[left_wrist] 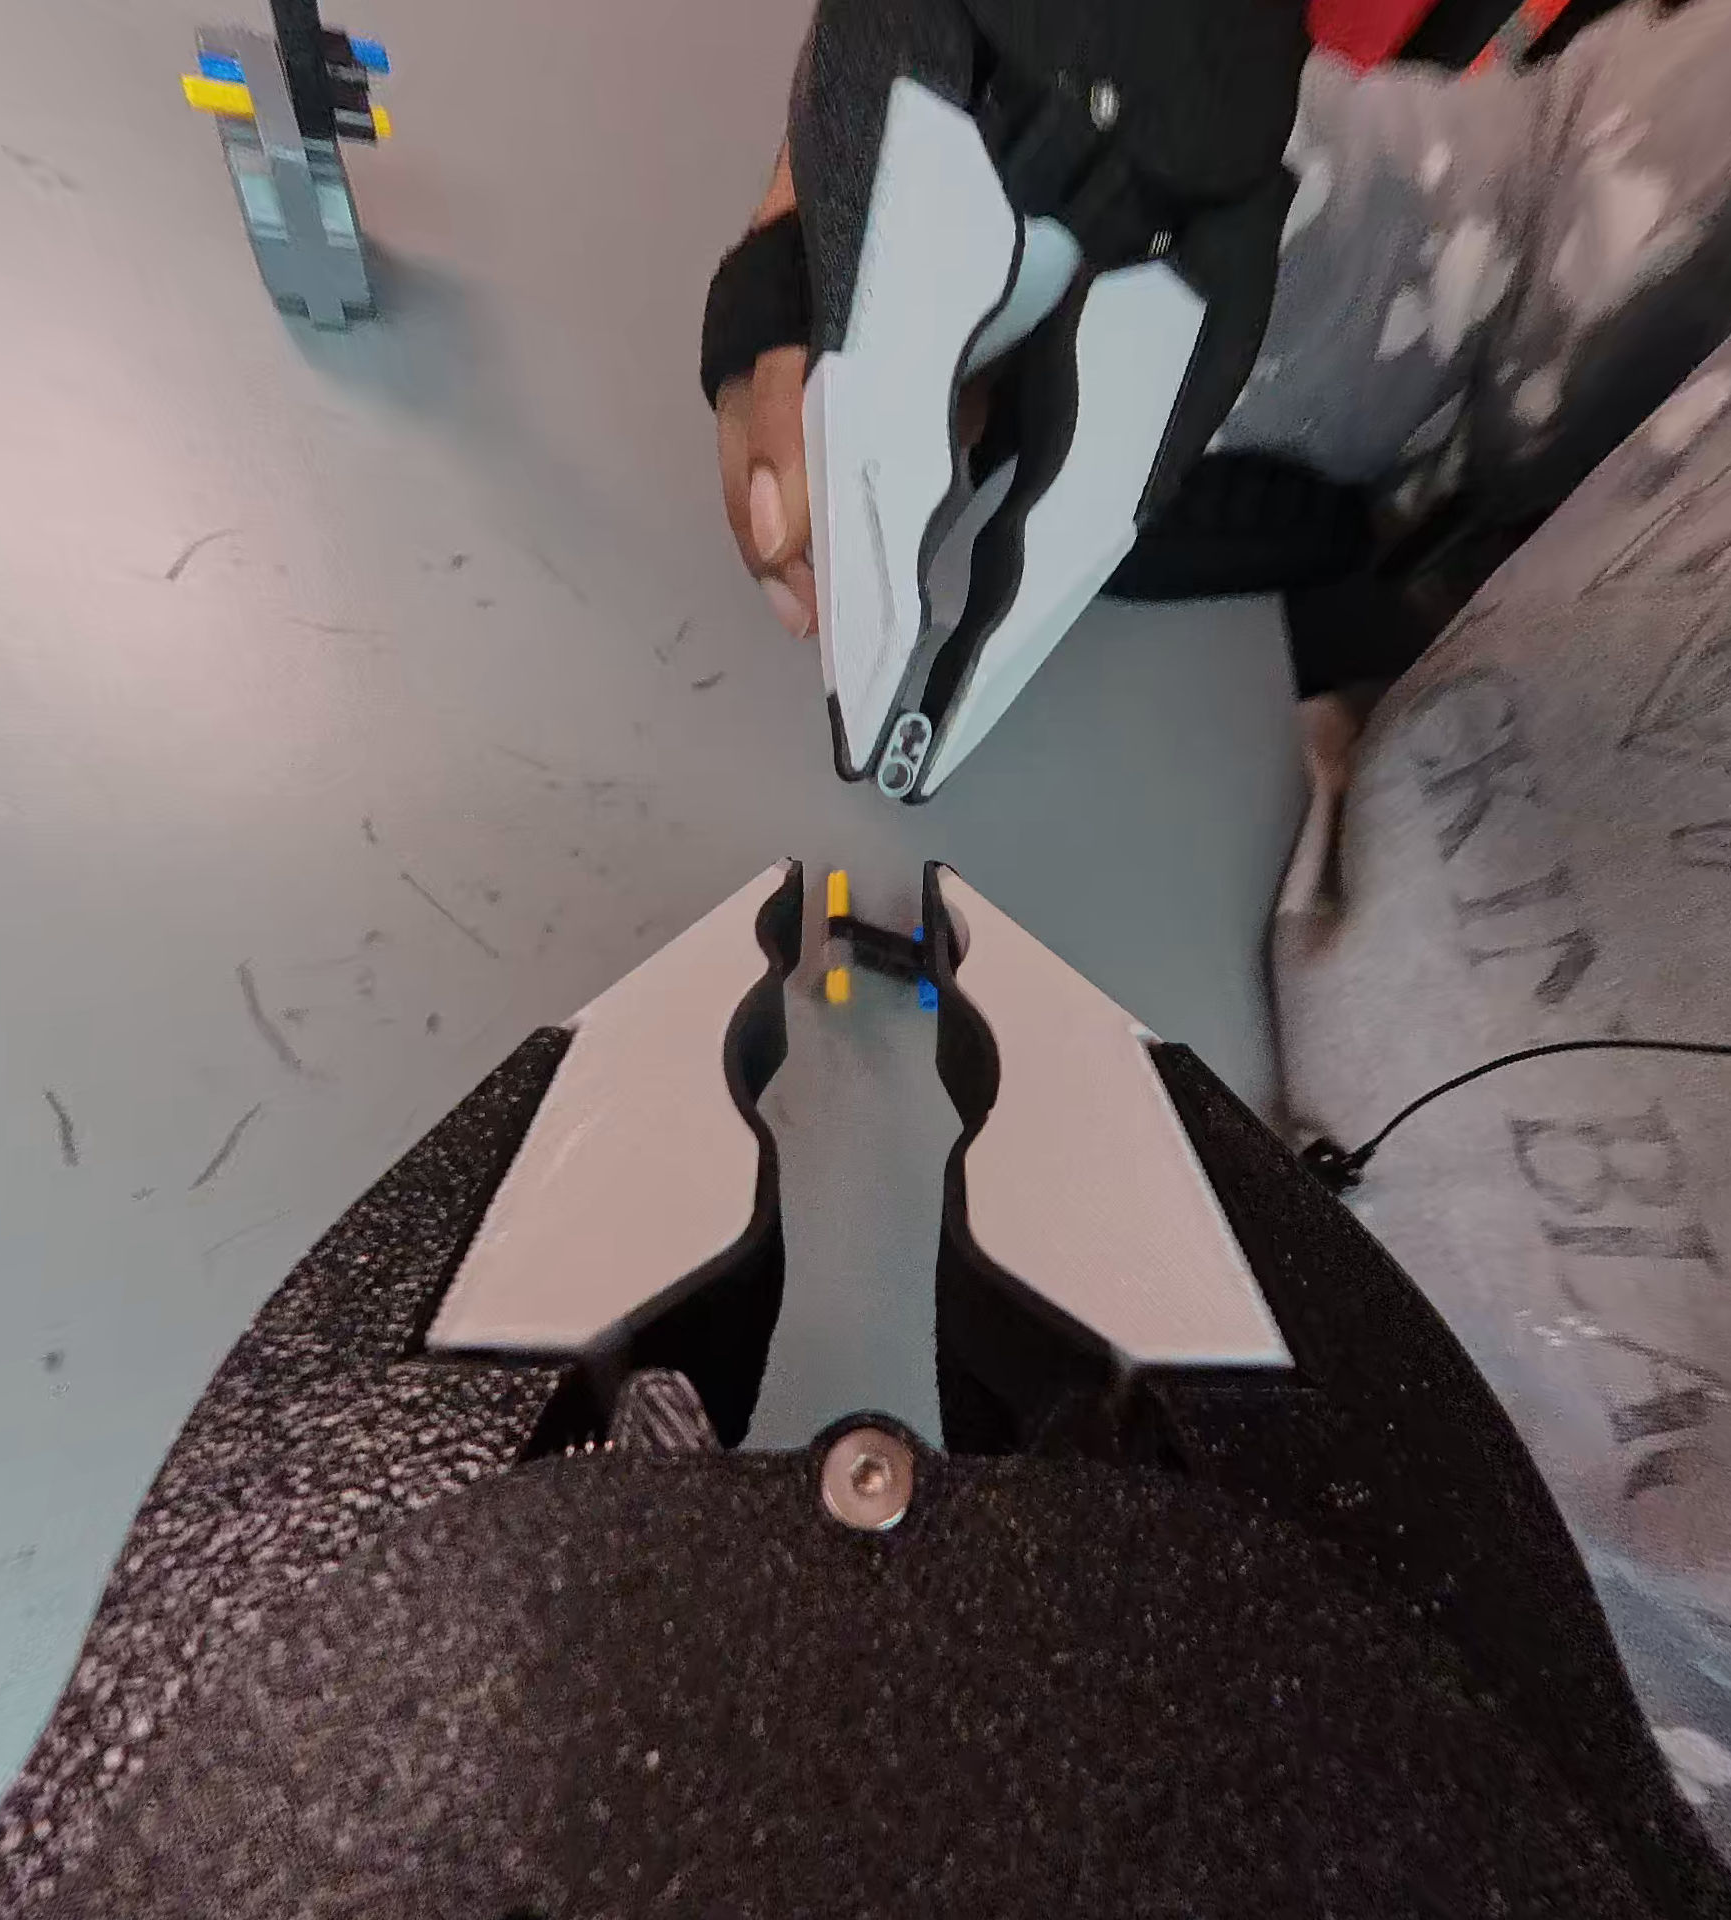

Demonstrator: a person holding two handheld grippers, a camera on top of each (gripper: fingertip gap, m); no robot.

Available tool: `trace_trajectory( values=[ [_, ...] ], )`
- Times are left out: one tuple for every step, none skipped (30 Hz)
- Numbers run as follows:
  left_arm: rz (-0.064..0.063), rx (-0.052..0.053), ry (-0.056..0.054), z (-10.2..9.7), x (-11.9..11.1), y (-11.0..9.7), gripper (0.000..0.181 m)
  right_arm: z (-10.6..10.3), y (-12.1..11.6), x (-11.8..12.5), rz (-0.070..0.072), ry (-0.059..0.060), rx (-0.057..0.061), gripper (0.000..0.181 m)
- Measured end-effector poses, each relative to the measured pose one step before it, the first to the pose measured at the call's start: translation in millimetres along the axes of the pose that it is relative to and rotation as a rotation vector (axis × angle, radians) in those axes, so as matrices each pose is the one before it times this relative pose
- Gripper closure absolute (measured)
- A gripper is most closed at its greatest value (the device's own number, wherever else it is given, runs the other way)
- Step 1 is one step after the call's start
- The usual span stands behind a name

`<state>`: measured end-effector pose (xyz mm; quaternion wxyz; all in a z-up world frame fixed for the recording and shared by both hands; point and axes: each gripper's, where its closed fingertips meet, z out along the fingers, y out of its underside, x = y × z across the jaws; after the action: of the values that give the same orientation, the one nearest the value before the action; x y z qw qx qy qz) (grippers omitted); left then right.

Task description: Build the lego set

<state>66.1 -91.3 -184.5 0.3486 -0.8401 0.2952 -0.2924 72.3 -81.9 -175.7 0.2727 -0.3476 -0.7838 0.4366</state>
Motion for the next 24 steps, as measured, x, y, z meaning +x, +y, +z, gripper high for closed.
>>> trace_trajectory(
  values=[
    [-0.0662,0.0795,0.0673,-5.18,4.56,-11.89,0.159,-2.68,-11.47,0.12,-0.0171,0.0109,0.0544,0.174],
    [-0.0711,0.0752,0.0780,-4.55,5.82,-10.81,0.160,-2.56,-11.94,0.99,-0.0238,0.0200,0.0566,0.174],
    [-0.0701,0.0618,0.0798,-3.85,6.09,-8.65,0.160,-2.12,-9.86,0.37,-0.0241,0.0152,0.0435,0.174],
    [-0.0608,0.0467,0.0733,-2.78,5.98,-6.39,0.162,-1.54,-7.91,0.82,-0.0231,0.0180,0.0314,0.174],
    [-0.0430,0.0362,0.0615,-1.77,5.43,-4.60,0.165,-1.41,-6.88,0.78,-0.0237,0.0183,0.0294,0.174],
    [-0.0259,0.0278,0.0519,-0.53,5.45,-3.34,0.168,-0.95,-5.32,-1.04,-0.0167,0.0049,0.0208,0.174],
    [-0.0167,0.0162,0.0463,0.70,5.70,-1.93,0.170,-0.70,-4.64,-0.68,-0.0118,0.0069,0.0167,0.174],
    [-0.0128,0.0109,0.0435,1.40,5.83,-1.12,0.171,-0.56,-4.98,-0.37,-0.0118,0.0085,0.0205,0.174],
    [-0.0131,0.0103,0.0353,1.61,4.43,-0.99,0.172,-0.30,-4.00,-1.18,-0.0085,0.0021,0.0126,0.174],
    [-0.0135,0.0099,0.0298,1.39,3.33,-0.84,0.173,-0.37,-3.82,-0.54,-0.0077,0.0042,0.0113,0.174],
    [-0.0147,0.0143,0.0290,0.66,2.88,-1.49,0.173,-0.74,-3.31,-0.31,-0.0086,0.0044,0.0104,0.174],
    [-0.0151,0.0154,0.0255,0.56,2.46,-1.64,0.174,-0.75,-2.71,0.68,-0.0047,0.0083,0.0083,0.174],
    [-0.0138,0.0122,0.0293,1.05,2.86,-1.04,0.174,-0.96,-2.71,-0.09,-0.0038,0.0015,0.0107,0.174],
    [-0.0170,0.0110,0.0379,1.64,3.83,-0.66,0.174,-1.17,-3.89,-1.01,0.0037,-0.0053,0.0197,0.174],
    [-0.0229,0.0104,0.0406,1.68,3.58,-0.52,0.174,-1.00,-4.01,-1.11,0.0057,-0.0056,0.0212,0.174],
    [-0.0228,0.0097,0.0325,1.03,2.31,-0.57,0.174,-0.65,-2.99,-0.61,0.0021,-0.0005,0.0149,0.174],
    [-0.0157,0.0058,0.0187,0.47,0.52,-0.27,0.174,-0.41,-1.02,0.01,-0.0014,0.0039,0.0048,0.174],
    [-0.0098,-0.0007,0.0069,0.00,-0.53,0.44,0.174,-0.20,0.48,-0.31,-0.0045,0.0011,-0.0031,0.174],
    [-0.0070,-0.0037,-0.0008,-0.25,-1.22,0.75,0.174,0.04,1.33,-0.35,-0.0026,-0.0004,-0.0065,0.174],
    [-0.0080,-0.0041,-0.0035,-0.36,-1.24,0.81,0.174,0.11,1.57,-0.37,-0.0005,-0.0006,-0.0072,0.174],
    [-0.0105,-0.0047,-0.0060,-0.55,-1.57,0.98,0.174,0.16,1.71,-0.57,0.0015,-0.0034,-0.0106,0.174],
    [-0.0078,-0.0023,-0.0120,-1.02,-2.33,0.40,0.174,0.39,2.33,-0.03,0.0073,-0.0038,-0.0172,0.174],
    [-0.0009,0.0003,-0.0198,-1.26,-2.90,-0.08,0.174,0.26,2.71,1.21,0.0068,0.0015,-0.0157,0.174],
    [0.0076,-0.0024,-0.0285,-1.33,-3.66,-0.08,0.174,0.28,3.41,1.12,0.0073,0.0000,-0.0152,0.174]
  ],
)
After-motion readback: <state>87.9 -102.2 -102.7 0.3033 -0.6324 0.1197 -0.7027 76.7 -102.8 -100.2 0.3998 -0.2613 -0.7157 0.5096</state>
